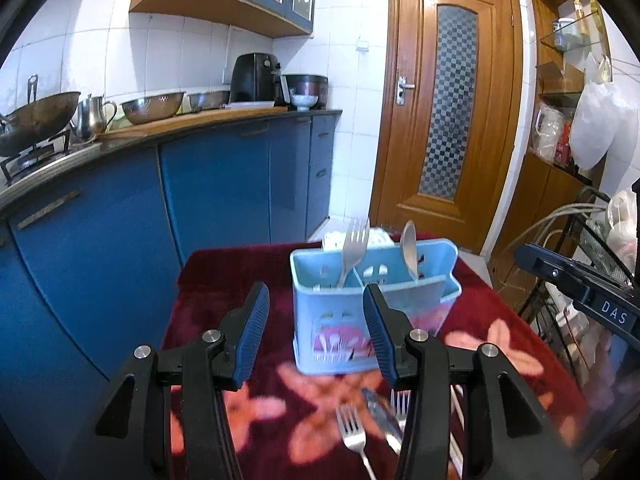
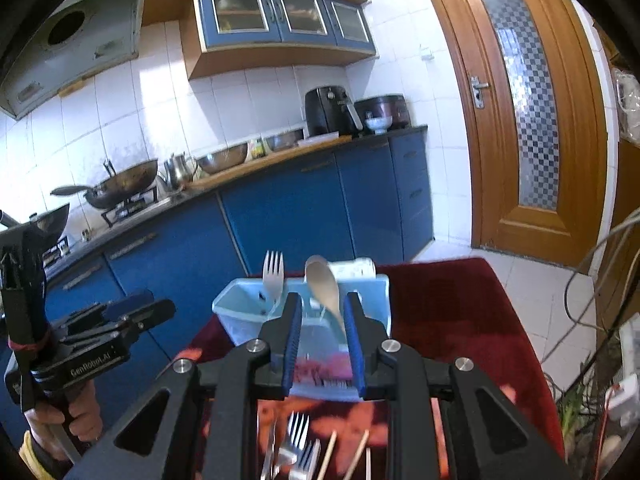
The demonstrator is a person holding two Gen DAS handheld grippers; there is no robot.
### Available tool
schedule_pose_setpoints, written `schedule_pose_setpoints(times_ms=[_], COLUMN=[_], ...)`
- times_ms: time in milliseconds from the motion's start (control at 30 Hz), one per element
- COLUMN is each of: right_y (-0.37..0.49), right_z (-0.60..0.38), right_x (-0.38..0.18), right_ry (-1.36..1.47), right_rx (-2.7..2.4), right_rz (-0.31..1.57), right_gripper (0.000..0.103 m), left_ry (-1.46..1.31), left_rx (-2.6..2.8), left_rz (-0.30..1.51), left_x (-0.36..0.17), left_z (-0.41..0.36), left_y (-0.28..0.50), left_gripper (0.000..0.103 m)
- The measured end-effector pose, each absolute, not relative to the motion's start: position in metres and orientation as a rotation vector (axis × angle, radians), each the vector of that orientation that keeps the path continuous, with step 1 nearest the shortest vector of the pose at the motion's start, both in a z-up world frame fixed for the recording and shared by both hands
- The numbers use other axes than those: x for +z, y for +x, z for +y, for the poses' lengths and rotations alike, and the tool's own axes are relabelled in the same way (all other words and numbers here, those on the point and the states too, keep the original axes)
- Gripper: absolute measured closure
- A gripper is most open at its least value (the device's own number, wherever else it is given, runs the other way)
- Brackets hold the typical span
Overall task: Organize utensils
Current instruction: 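Lower the fork and spoon into the holder and open both tools, then grasp a silver knife with the left tool while the right tool grasps a chopstick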
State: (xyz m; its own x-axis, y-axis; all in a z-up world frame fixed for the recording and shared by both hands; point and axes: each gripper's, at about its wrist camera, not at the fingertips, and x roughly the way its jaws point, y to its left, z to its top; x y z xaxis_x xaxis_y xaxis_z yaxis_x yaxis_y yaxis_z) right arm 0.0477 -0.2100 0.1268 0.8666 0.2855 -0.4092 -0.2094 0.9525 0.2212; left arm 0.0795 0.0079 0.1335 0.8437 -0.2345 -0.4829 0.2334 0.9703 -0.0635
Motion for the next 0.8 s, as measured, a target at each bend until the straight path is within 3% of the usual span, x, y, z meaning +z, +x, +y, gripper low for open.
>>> schedule_pose_setpoints(times_ms=[800], right_y=[0.024], right_z=[-0.221], right_x=[0.026], right_ry=[0.112], right_rx=[0.184], right_rz=[0.836], right_gripper=[0.077], left_ry=[-0.051], left_rx=[-0.283], left_rz=[0.854], left_x=[0.022], left_z=[0.006], left_y=[0.076], left_gripper=[0.053])
